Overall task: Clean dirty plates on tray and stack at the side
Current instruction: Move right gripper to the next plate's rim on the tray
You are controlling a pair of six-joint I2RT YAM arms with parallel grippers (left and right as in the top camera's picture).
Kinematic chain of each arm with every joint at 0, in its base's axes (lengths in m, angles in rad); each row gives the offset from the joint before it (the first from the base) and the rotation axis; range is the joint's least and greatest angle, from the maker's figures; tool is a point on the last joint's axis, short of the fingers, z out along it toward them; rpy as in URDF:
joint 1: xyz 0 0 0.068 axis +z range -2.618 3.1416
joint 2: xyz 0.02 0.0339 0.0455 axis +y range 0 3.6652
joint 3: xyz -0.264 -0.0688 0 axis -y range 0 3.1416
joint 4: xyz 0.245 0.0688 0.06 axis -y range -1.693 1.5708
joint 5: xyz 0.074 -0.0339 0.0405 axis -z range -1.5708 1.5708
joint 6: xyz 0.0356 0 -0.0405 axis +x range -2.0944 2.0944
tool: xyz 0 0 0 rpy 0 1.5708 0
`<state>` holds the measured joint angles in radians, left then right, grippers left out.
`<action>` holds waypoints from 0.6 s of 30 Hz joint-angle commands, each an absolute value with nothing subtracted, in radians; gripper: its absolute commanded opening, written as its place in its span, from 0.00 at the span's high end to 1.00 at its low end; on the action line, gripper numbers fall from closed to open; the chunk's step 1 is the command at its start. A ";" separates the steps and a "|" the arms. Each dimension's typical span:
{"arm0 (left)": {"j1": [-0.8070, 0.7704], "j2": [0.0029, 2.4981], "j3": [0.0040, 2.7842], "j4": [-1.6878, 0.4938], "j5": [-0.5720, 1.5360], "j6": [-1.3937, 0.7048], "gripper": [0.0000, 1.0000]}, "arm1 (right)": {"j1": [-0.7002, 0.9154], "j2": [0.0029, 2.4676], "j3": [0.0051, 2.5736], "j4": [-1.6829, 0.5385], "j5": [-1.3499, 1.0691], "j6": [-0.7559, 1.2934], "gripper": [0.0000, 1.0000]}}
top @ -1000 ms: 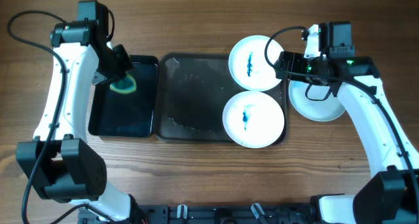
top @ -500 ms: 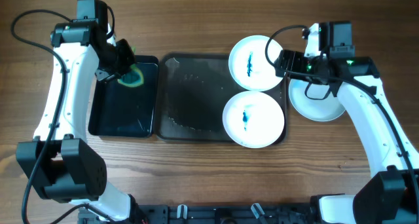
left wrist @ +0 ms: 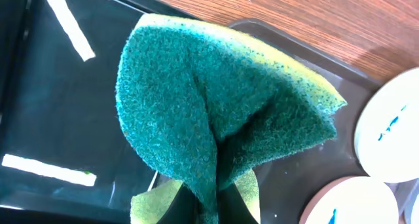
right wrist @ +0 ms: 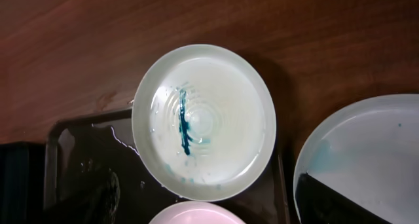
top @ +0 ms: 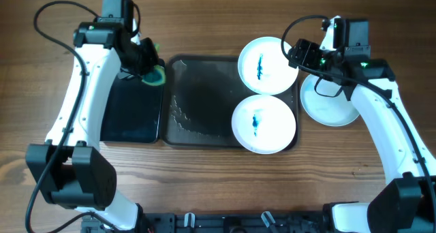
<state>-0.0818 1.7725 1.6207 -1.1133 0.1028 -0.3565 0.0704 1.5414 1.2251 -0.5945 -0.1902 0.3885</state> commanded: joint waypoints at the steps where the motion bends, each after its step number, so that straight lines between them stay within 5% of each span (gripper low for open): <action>1: -0.101 1.769 1.627 -1.092 0.107 -0.345 0.96 | 0.070 1.595 1.303 -0.627 -0.146 0.356 0.15; 5: -0.103 1.769 1.627 -1.095 0.108 -0.345 0.96 | 0.064 1.750 1.443 -0.743 -0.101 0.292 0.17; 18: -0.103 1.769 1.627 -1.111 0.107 -0.345 0.96 | 0.062 2.041 1.485 -0.676 -0.067 0.269 0.67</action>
